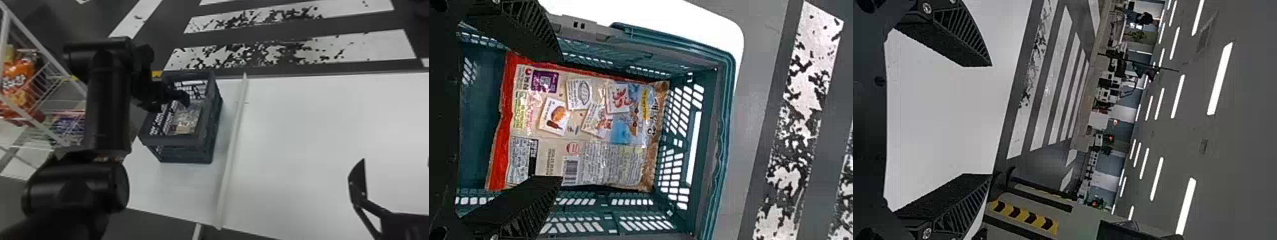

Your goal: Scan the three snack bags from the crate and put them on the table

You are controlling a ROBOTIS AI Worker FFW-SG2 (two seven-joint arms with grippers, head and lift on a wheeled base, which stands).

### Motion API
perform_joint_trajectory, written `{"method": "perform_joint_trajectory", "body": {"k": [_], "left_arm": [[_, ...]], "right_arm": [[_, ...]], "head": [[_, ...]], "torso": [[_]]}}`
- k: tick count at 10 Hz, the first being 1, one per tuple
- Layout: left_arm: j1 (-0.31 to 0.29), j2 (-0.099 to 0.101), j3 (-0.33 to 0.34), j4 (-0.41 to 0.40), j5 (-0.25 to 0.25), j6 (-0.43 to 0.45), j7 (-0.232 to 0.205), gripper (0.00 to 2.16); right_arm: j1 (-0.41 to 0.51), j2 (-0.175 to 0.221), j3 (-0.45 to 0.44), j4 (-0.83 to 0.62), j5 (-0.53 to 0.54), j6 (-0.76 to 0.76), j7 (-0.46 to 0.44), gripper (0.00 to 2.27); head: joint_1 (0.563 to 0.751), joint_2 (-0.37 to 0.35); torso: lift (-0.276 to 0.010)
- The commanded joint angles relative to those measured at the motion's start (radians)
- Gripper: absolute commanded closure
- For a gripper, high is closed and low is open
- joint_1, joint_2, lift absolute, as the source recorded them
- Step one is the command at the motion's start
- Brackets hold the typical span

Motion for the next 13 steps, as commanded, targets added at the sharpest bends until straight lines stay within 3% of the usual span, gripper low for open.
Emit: {"method": "perform_joint_trajectory", "body": {"k": [1, 4, 6, 8, 13], "left_arm": [[-0.026, -0.007, -0.022, 0.07, -0.011, 0.004, 0.0, 0.03], [-0.066, -0.043, -0.031, 0.228, -0.059, -0.199, 0.003, 0.03], [-0.078, -0.059, -0.031, 0.278, -0.071, -0.288, 0.01, 0.03], [-0.078, -0.062, -0.03, 0.3, -0.059, -0.331, 0.01, 0.14], [-0.101, -0.062, -0.025, 0.373, -0.051, -0.353, 0.01, 0.13]], "right_arm": [[0.0, -0.008, -0.002, -0.008, -0.004, -0.007, -0.005, 0.09], [-0.002, -0.009, 0.001, -0.011, -0.004, -0.01, -0.008, 0.09], [-0.008, -0.012, -0.001, -0.009, -0.004, -0.013, -0.015, 0.09], [-0.02, -0.011, 0.004, -0.006, -0.004, -0.013, -0.015, 0.09], [-0.037, -0.012, 0.008, 0.002, -0.01, -0.013, -0.017, 0.09]], "head": [[0.695, 0.35], [0.695, 0.344], [0.695, 0.332], [0.695, 0.324], [0.695, 0.314]], "torso": [[-0.094], [-0.094], [-0.094], [-0.094], [-0.094]]}}
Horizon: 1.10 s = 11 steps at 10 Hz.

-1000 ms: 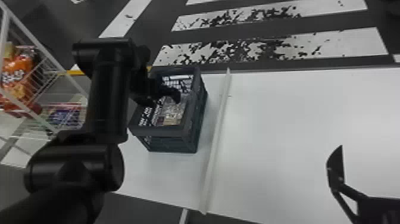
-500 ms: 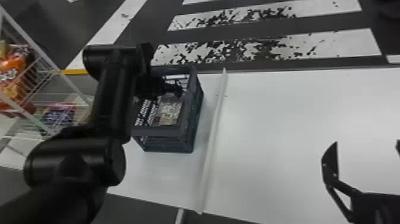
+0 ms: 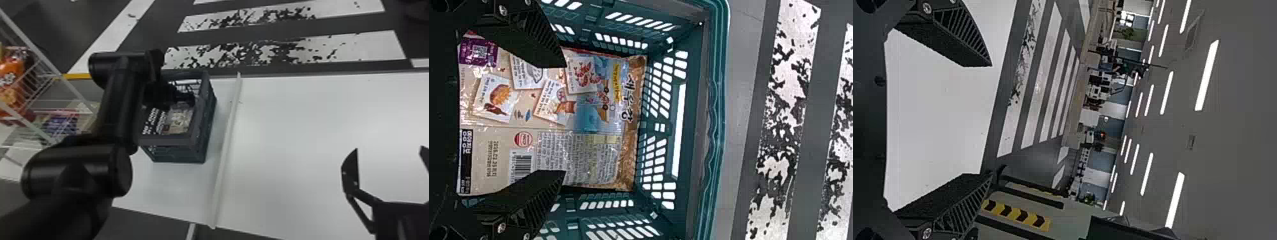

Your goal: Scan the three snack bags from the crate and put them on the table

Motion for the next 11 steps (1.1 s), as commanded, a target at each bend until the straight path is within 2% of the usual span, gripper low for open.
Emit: {"method": "perform_joint_trajectory", "body": {"k": [1, 3, 6, 7, 8, 11], "left_arm": [[-0.024, 0.0, 0.0, 0.028, -0.006, 0.003, 0.0, 0.13], [-0.059, -0.001, 0.006, 0.075, -0.001, 0.016, -0.006, 0.13], [-0.05, -0.018, 0.006, 0.095, -0.014, 0.016, 0.003, 0.14], [-0.036, -0.018, 0.006, 0.109, -0.018, -0.012, 0.008, 0.14], [-0.028, -0.017, 0.006, 0.135, -0.034, -0.076, 0.011, 0.14], [0.001, -0.014, 0.023, 0.146, -0.02, -0.15, 0.011, 0.14]], "right_arm": [[-0.006, 0.0, 0.006, 0.002, -0.002, -0.001, -0.002, 0.09], [-0.008, -0.003, 0.015, 0.002, -0.001, -0.001, -0.008, 0.09], [-0.005, -0.011, 0.017, -0.001, 0.001, -0.01, -0.017, 0.09], [0.004, -0.015, 0.017, -0.008, 0.002, -0.031, -0.023, 0.09], [0.009, -0.018, 0.015, -0.008, 0.007, -0.047, -0.029, 0.08], [0.018, -0.02, 0.017, -0.009, 0.016, -0.071, -0.037, 0.08]], "head": [[0.695, 0.315], [0.695, 0.317], [0.695, 0.311], [0.695, 0.31], [0.695, 0.312], [0.695, 0.324]], "torso": [[-0.094], [-0.094], [-0.094], [-0.094], [-0.094], [-0.094]]}}
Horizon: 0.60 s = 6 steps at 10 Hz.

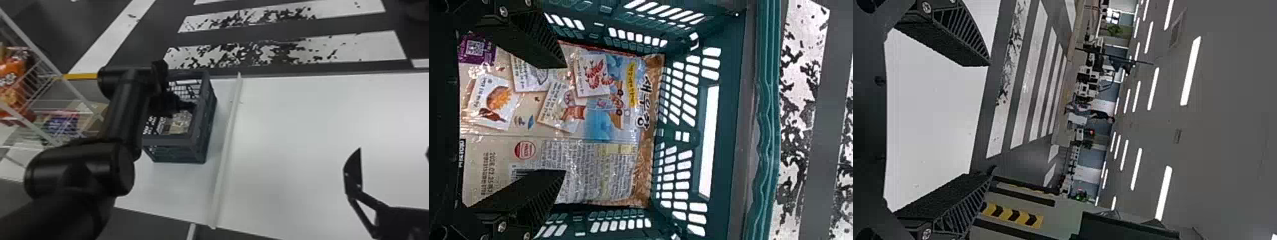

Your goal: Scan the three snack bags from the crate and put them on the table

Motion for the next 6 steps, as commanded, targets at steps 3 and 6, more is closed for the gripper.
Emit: {"method": "perform_joint_trajectory", "body": {"k": [3, 6], "left_arm": [[-0.004, -0.029, 0.019, 0.005, 0.016, -0.003, 0.01, 0.14], [-0.007, -0.03, 0.031, 0.023, 0.013, 0.009, 0.007, 0.14]], "right_arm": [[-0.015, 0.003, 0.003, 0.003, 0.004, 0.008, 0.0, 0.08], [-0.038, -0.003, 0.003, 0.015, -0.017, 0.011, 0.0, 0.08]], "head": [[0.695, 0.319], [0.695, 0.298]], "torso": [[-0.094], [-0.094]]}}
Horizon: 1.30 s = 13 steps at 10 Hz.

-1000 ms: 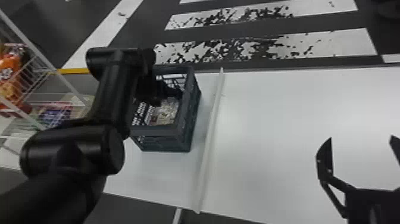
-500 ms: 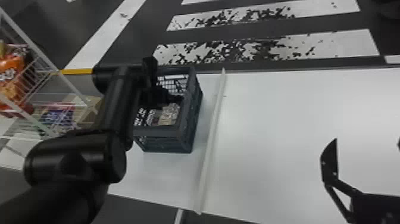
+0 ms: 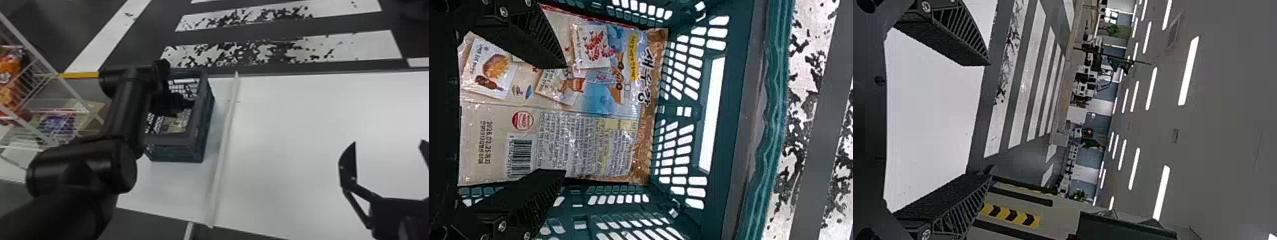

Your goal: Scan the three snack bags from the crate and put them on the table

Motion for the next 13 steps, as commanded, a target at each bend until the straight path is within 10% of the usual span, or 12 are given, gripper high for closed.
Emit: {"method": "perform_joint_trajectory", "body": {"k": [1, 3, 5, 13], "left_arm": [[0.004, 0.011, -0.001, 0.021, -0.012, 0.002, -0.011, 0.21], [0.022, 0.018, -0.001, 0.046, -0.051, 0.005, -0.023, 0.72], [0.044, 0.017, -0.024, 0.014, -0.058, -0.01, 0.032, 2.13], [0.309, -0.028, -0.024, -0.603, -0.018, 0.232, 0.011, 2.13]], "right_arm": [[-0.007, -0.005, 0.006, 0.002, -0.007, -0.003, 0.0, 0.08], [-0.01, -0.007, 0.023, -0.001, -0.002, -0.009, -0.006, 0.08], [-0.032, -0.005, 0.031, 0.013, -0.006, 0.003, -0.008, 0.08], [0.018, 0.0, 0.025, -0.032, 0.033, 0.015, -0.026, 0.07]], "head": [[0.695, 0.295], [0.695, 0.311], [0.695, 0.338], [0.695, 0.318]], "torso": [[-0.094], [-0.094], [-0.094], [-0.094]]}}
